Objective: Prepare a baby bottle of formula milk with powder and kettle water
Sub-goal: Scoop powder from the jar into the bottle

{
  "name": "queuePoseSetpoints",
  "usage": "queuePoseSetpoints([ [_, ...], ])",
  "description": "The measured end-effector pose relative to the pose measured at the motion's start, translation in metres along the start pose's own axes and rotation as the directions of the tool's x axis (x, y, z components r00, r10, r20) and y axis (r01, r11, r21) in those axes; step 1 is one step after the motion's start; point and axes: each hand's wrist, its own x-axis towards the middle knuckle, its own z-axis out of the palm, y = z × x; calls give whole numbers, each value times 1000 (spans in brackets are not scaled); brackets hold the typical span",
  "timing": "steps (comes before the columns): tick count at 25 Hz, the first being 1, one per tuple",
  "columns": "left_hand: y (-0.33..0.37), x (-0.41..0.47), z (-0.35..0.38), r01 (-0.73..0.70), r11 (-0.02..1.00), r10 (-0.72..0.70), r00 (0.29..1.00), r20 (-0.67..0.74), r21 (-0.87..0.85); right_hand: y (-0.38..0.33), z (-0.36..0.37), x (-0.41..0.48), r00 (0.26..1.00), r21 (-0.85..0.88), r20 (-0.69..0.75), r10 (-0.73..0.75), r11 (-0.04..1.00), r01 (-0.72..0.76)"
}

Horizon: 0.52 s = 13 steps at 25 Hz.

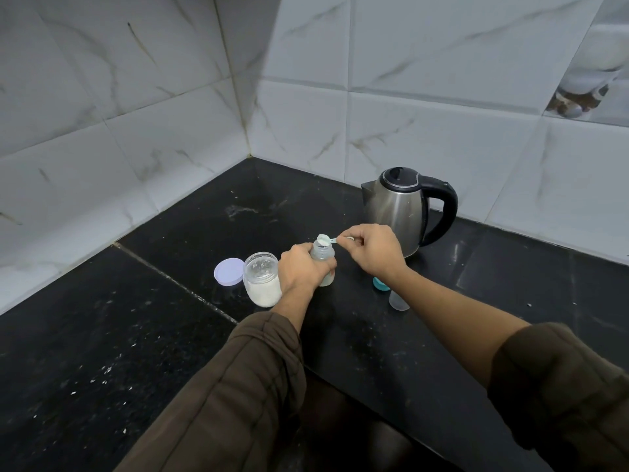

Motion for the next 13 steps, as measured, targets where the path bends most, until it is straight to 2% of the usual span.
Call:
queuePoseSetpoints([
  [4, 5, 2, -5, -53, 999, 52, 999, 10, 10, -1, -7, -4, 967, -254, 76, -244, 933, 256],
  [8, 9, 4, -8, -59, 998, 59, 998, 10, -8, -1, -9, -6, 935, -292, -55, -350, 901, 321],
  [13, 15, 7, -12, -62, 998, 62, 998, -17, -13, -2, -15, -4, 912, -332, -105, -397, 878, 344],
])
